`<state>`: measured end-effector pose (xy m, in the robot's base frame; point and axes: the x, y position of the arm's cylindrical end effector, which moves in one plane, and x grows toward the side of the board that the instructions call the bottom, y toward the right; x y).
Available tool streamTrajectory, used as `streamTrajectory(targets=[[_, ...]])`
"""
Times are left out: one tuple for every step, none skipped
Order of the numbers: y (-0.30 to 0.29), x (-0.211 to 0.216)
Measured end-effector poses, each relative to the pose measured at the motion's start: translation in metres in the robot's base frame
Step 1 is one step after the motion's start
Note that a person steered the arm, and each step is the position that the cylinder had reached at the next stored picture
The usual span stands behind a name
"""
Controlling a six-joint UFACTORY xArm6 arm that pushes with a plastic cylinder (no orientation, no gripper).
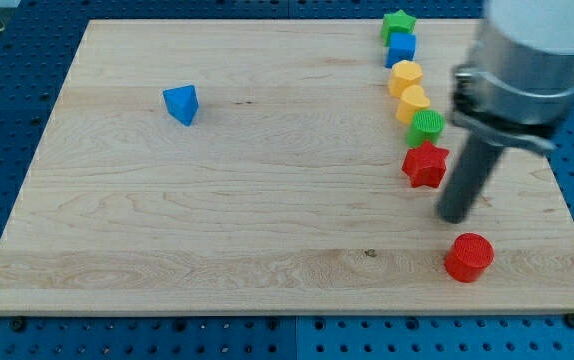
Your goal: Place the green circle parallel to the blue triangle
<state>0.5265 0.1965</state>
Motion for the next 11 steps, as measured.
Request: streamTrajectory(targets=[[0.071, -0.012], [0.079, -0.072], [0.056, -0.106], [0.049, -0.106], [0.005, -0.106], [-0.046, -0.106], [-0.086, -0.106], [-0.111, -0.106], [-0.135, -0.106], [-0.161, -0.109], [-0.182, -0.121]])
